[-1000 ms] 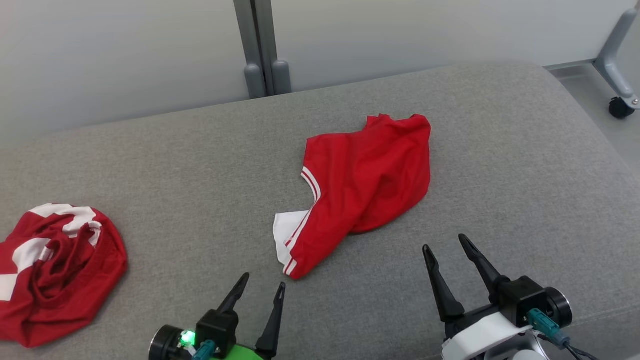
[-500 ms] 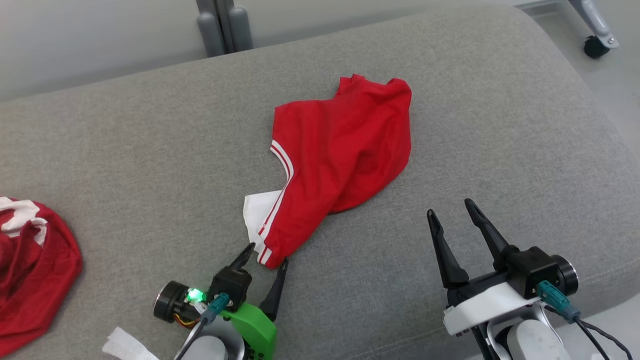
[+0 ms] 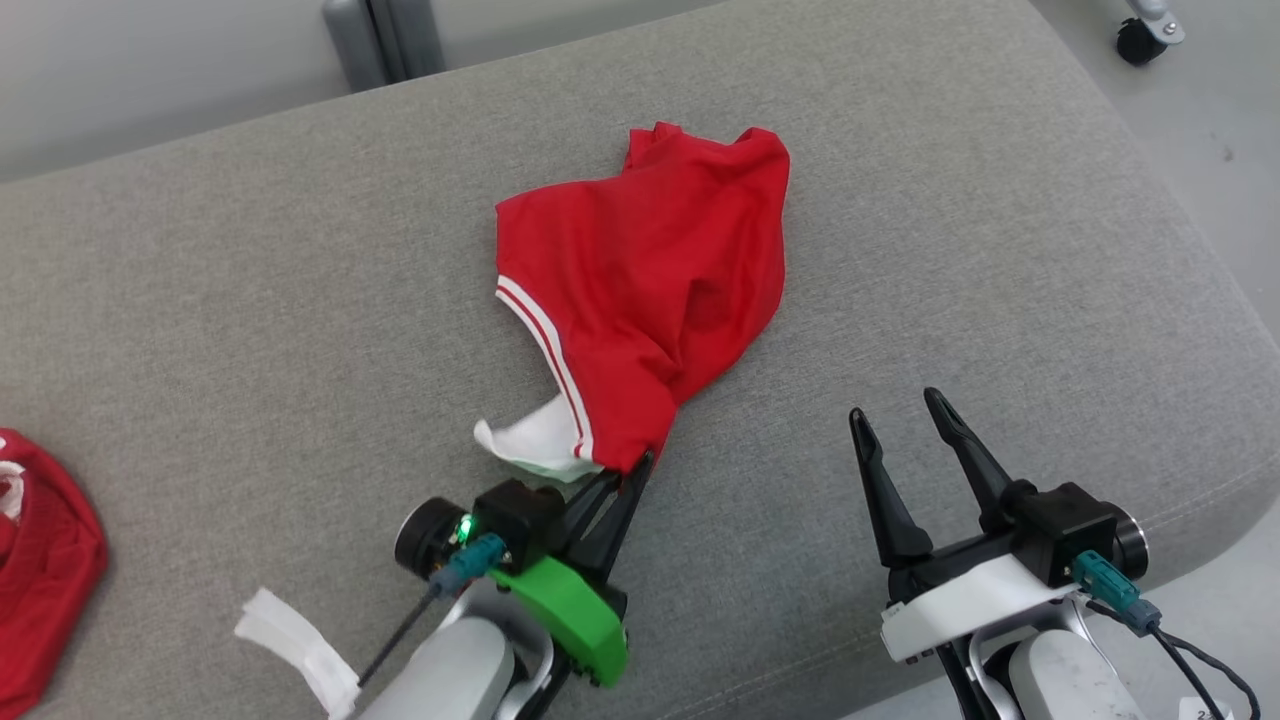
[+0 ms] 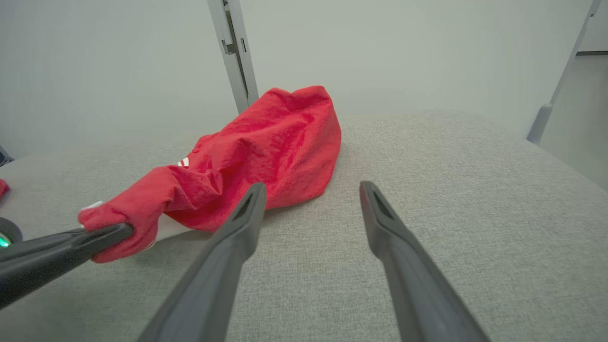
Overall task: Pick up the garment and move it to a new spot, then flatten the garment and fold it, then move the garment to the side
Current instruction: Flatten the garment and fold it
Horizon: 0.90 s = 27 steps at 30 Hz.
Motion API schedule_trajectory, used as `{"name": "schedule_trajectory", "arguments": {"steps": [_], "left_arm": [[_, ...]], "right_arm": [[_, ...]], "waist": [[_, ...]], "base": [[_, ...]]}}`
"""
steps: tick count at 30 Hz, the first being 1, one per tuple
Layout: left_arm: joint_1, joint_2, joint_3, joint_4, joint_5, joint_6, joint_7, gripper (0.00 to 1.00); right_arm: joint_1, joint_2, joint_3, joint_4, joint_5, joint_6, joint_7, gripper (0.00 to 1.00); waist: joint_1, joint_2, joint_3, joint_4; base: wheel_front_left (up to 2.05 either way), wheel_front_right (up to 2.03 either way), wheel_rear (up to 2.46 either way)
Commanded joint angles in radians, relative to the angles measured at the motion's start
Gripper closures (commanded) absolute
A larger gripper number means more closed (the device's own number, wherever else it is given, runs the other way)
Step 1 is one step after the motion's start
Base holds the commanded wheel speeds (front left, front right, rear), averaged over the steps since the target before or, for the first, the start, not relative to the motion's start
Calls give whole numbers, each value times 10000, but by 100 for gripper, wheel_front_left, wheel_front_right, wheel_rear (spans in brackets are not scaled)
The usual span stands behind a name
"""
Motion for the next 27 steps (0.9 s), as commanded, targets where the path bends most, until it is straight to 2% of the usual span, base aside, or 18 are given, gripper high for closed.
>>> {"name": "schedule_trajectory", "arguments": {"steps": [1,4,7,11,16,21,25,27], "left_arm": [[-566,303,-294,-440,-790,-26,147,100],[-1472,705,-895,-1518,-2456,-27,850,100],[-2676,1001,-845,-2371,-4106,-27,1756,100],[-4399,650,-177,-2689,-5567,-21,2693,100],[-6664,101,515,-2195,-5940,229,3109,100],[-8470,-299,897,-1487,-6268,181,2956,100],[-8782,-352,873,-1208,-6405,124,2844,100],[-8346,-102,891,-1166,-6387,155,2789,100]], "right_arm": [[-121,-20,55,12,128,-14,-5,0],[-188,-20,150,0,268,-14,-5,0],[-175,-18,195,0,381,-14,-5,0],[-155,-15,180,12,547,-14,-5,0],[-30,-14,261,37,729,-14,-5,0],[89,-17,285,52,757,-14,-5,0],[234,-11,58,66,664,-14,-5,0],[227,-17,-103,48,632,-14,-5,0]], "waist": [[0,0,-191,-200],[0,0,-286,-458],[0,0,-341,-782],[0,0,-351,-1209],[0,0,-410,-1683],[0,0,-505,-1881],[0,0,-648,-1619],[0,0,-679,-1411]], "base": [[0,0,0],[0,0,0],[0,0,0],[0,0,0],[0,0,0],[0,0,0],[0,0,0],[0,0,0]]}}
